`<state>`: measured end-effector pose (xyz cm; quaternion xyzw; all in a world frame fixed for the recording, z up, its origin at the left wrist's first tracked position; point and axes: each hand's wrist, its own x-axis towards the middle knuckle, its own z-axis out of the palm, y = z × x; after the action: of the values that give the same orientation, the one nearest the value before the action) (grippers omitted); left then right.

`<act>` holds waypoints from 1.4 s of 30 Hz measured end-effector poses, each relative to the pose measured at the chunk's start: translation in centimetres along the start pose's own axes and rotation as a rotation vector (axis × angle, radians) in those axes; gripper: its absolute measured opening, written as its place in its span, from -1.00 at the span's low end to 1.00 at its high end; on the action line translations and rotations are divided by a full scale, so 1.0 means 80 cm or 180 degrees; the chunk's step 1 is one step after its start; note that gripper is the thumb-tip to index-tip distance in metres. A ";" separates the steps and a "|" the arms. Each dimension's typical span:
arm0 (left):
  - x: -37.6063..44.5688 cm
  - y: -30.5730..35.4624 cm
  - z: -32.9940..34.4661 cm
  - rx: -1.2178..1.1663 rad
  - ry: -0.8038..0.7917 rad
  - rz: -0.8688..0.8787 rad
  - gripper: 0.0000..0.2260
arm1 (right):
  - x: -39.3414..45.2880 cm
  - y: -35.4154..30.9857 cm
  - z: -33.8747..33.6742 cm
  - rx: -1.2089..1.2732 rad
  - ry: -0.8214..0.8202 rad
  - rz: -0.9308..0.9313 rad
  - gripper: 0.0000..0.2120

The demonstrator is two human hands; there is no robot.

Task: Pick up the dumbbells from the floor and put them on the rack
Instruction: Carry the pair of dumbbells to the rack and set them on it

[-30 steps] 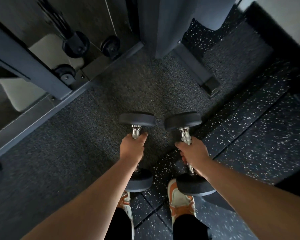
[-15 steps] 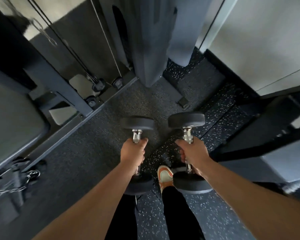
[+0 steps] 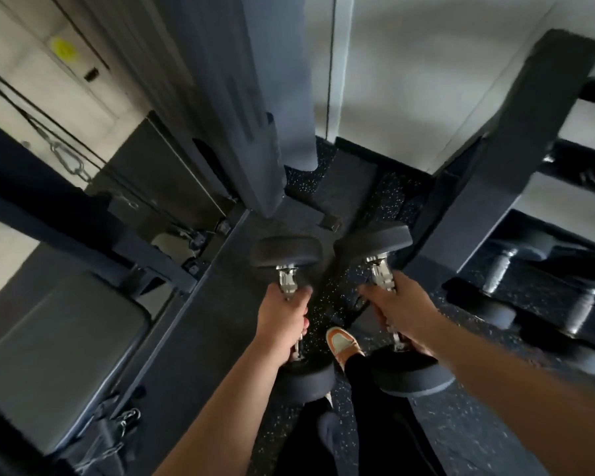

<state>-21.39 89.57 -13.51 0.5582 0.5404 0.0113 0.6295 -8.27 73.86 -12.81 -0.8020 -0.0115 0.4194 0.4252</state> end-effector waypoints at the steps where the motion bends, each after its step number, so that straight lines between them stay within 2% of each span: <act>1: -0.013 0.006 0.001 0.0051 -0.0056 0.0065 -0.79 | -0.014 0.001 -0.006 0.0052 0.0074 -0.0027 -0.80; 7: -0.076 0.033 0.024 0.0304 -0.0569 0.0365 -0.80 | -0.092 0.013 -0.051 0.0382 0.0500 -0.0019 -0.77; 12: -0.126 0.051 0.078 0.0593 -0.1004 0.0513 -0.81 | -0.154 0.043 -0.104 0.0565 0.1001 0.0100 -0.73; 17: -0.179 0.059 0.155 0.0966 -0.1379 0.0717 -0.85 | -0.212 0.091 -0.167 0.1041 0.1418 0.0213 -0.76; 24: -0.268 0.048 0.293 0.1376 -0.1892 0.0814 -0.79 | -0.293 0.177 -0.288 0.1640 0.1859 0.0243 -0.76; 27: -0.311 0.039 0.353 0.1477 -0.2086 0.0785 -0.80 | -0.328 0.214 -0.346 0.1655 0.2093 0.0239 -0.77; 34: -0.383 0.032 0.496 0.1566 -0.2284 0.0877 -0.81 | -0.377 0.286 -0.473 0.1945 0.2360 0.0272 -0.71; 38: -0.407 0.040 0.576 0.1536 -0.2319 0.0867 -0.80 | -0.376 0.321 -0.541 0.2245 0.2556 0.0260 -0.76; 42: -0.416 0.048 0.642 0.1564 -0.2308 0.0837 -0.78 | -0.365 0.340 -0.598 0.2282 0.2644 0.0265 -0.71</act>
<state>2.62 35.03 0.84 0.7227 0.1963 -0.2335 0.6202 -3.76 13.37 1.50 -0.7048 0.3326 0.0617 0.6235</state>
